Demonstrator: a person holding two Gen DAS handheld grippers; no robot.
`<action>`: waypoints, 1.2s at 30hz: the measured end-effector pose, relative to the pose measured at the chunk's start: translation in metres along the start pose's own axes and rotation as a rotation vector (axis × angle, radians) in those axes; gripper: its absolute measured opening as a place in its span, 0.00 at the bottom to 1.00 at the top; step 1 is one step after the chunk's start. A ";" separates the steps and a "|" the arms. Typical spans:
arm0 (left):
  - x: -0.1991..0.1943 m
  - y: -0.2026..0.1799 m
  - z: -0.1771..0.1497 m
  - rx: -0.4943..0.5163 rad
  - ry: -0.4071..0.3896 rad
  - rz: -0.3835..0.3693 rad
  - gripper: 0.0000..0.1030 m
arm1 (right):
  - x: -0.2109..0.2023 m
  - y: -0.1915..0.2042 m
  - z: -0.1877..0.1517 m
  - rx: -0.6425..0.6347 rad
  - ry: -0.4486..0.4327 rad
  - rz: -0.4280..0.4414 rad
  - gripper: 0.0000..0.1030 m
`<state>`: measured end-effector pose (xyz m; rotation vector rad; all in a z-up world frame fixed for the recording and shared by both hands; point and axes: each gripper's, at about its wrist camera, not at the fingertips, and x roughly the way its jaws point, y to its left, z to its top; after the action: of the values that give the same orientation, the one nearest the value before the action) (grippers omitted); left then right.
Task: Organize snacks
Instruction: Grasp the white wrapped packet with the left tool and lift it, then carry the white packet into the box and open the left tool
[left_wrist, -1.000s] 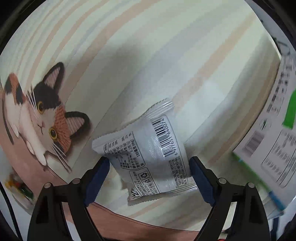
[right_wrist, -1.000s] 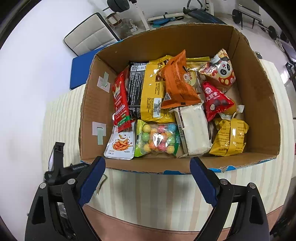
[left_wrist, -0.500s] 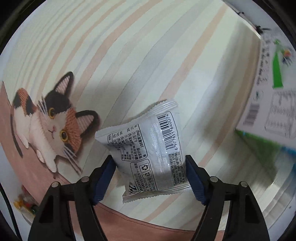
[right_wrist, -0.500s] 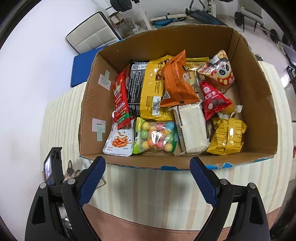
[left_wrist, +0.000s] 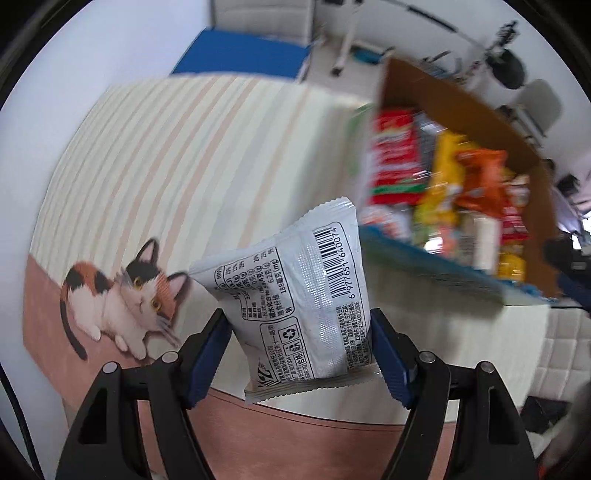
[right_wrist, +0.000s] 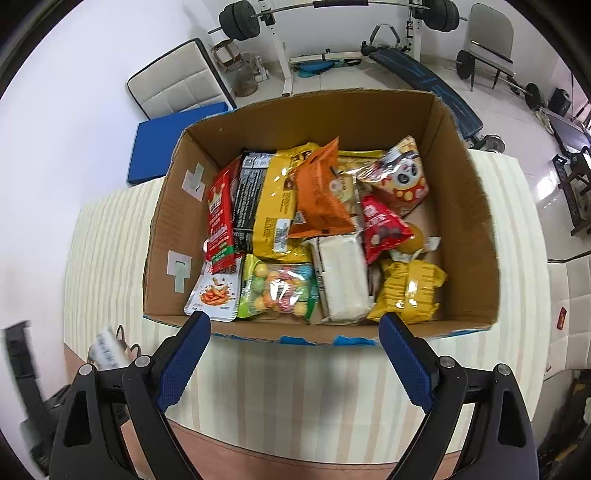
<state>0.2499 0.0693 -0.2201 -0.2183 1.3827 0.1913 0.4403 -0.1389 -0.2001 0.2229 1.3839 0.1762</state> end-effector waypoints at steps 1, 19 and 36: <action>-0.008 -0.008 0.004 0.015 -0.013 -0.015 0.71 | -0.003 -0.003 0.000 0.002 -0.004 -0.001 0.92; -0.026 -0.113 0.140 0.238 -0.028 -0.168 0.71 | -0.028 -0.073 0.028 0.074 -0.043 -0.070 0.92; 0.073 -0.153 0.193 0.330 0.165 -0.127 0.71 | 0.015 -0.083 0.056 0.091 0.018 -0.095 0.92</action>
<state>0.4860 -0.0264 -0.2525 -0.0460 1.5355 -0.1644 0.4975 -0.2185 -0.2267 0.2317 1.4192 0.0366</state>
